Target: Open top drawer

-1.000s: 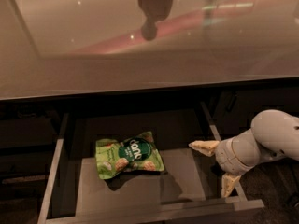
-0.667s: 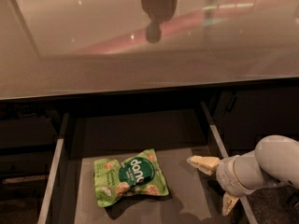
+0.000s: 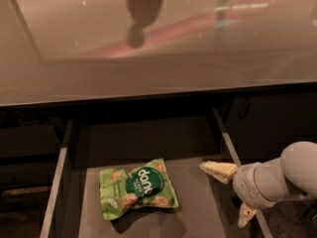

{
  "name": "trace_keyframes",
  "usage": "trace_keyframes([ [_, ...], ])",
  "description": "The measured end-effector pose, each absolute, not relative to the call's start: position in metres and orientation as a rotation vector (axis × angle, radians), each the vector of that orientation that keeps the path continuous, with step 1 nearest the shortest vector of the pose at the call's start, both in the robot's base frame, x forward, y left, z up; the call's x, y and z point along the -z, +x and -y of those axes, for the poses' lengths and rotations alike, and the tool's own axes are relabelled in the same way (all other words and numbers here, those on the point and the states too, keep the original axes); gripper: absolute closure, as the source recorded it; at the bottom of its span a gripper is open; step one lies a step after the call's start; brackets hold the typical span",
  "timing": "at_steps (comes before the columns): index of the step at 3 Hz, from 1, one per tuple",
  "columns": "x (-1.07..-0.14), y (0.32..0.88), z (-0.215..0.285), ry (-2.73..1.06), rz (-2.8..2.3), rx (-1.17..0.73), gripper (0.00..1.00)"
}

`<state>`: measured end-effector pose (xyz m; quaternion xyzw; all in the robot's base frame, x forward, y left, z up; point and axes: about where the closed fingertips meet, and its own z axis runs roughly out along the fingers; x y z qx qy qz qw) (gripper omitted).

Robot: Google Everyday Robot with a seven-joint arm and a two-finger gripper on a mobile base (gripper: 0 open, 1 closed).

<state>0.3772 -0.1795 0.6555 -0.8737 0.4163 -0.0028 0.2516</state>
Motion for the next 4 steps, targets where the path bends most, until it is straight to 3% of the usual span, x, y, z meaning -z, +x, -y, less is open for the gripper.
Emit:
trace_keyframes([
  [2,-0.733,0.344,0.166,-2.349,-1.014,0.18,0.0],
  [4,-0.738,0.348,0.167,-2.262,-0.939,0.075,0.0],
])
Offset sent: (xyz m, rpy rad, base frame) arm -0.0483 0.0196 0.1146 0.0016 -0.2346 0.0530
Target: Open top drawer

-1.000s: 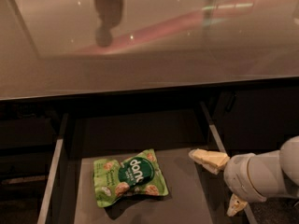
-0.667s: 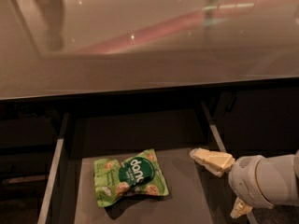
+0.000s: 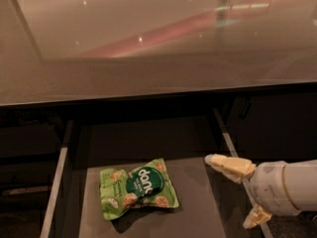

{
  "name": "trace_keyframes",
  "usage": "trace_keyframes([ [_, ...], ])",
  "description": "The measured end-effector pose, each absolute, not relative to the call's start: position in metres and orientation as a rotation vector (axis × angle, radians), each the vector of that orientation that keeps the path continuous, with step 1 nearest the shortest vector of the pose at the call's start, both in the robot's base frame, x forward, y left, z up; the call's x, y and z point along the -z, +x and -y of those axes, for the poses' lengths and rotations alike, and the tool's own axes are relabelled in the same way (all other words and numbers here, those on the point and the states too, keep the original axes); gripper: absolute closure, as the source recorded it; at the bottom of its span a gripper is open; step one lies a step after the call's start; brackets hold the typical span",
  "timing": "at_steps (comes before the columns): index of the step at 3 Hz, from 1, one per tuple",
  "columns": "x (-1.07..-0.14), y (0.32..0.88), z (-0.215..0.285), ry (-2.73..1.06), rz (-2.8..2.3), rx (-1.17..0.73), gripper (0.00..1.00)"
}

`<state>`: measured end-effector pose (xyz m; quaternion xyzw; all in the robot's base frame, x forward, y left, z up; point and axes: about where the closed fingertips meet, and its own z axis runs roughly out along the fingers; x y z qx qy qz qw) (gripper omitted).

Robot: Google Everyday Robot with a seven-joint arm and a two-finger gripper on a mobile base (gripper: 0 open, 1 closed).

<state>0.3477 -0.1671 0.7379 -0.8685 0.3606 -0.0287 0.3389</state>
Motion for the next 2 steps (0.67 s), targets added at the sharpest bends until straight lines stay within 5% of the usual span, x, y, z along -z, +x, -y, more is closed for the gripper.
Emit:
trace_keyframes([
  [2,-0.7477,0.3493,0.1694,-2.138,-0.832,-0.075,0.0],
])
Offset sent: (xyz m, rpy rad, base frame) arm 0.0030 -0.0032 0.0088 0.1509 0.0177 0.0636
